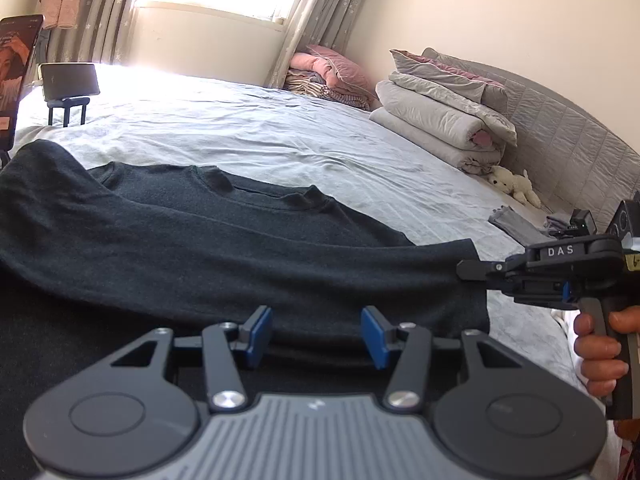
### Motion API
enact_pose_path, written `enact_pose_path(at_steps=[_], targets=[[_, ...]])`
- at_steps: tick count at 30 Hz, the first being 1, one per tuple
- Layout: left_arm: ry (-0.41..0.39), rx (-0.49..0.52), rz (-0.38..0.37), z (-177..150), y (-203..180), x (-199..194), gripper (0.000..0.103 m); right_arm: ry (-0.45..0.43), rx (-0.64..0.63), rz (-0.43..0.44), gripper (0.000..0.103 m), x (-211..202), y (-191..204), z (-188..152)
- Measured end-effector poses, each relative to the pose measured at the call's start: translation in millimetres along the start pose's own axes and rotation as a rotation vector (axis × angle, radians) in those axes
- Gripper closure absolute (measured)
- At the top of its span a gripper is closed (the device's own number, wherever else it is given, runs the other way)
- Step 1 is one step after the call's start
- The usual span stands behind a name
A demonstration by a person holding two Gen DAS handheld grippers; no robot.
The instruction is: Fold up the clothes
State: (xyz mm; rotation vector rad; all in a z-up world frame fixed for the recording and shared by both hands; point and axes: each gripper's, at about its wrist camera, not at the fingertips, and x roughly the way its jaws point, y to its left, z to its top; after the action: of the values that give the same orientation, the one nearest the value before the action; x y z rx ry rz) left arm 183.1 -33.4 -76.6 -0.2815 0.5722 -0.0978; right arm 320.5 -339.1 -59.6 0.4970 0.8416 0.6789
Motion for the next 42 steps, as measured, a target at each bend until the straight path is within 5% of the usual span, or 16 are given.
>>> enact_pose_path(at_steps=[12, 24, 33, 34, 37, 42], targets=[[-0.075, -0.032, 0.194, 29.2, 44.4, -22.8, 0.052, 0.038, -0.041, -0.146, 0.096, 4.7, -21.3, 2.9], [-0.169, -0.122, 0.417, 46.9, 111.0, -49.9, 0.047, 0.053, 0.020, -0.094, 0.088, 3.0, -28.0, 4.3], [-0.108, -0.343, 0.410, 35.1, 131.8, -52.6, 0.047, 0.050, -0.054, -0.122, 0.087, -3.3, -16.0, 5.4], [-0.099, -0.353, 0.404, 32.9, 131.9, -53.4, 0.047, 0.046, -0.069, -0.124, 0.083, -5.5, -14.4, 5.2], [-0.084, -0.377, 0.412, 28.5, 133.8, -55.2, 0.047, 0.040, -0.090, -0.106, 0.049, -13.4, -11.4, 2.3], [-0.196, -0.439, 0.449, 32.8, 142.2, -70.5, 0.050, 0.052, -0.133, -0.089, 0.047, -19.7, -0.5, -6.7]])
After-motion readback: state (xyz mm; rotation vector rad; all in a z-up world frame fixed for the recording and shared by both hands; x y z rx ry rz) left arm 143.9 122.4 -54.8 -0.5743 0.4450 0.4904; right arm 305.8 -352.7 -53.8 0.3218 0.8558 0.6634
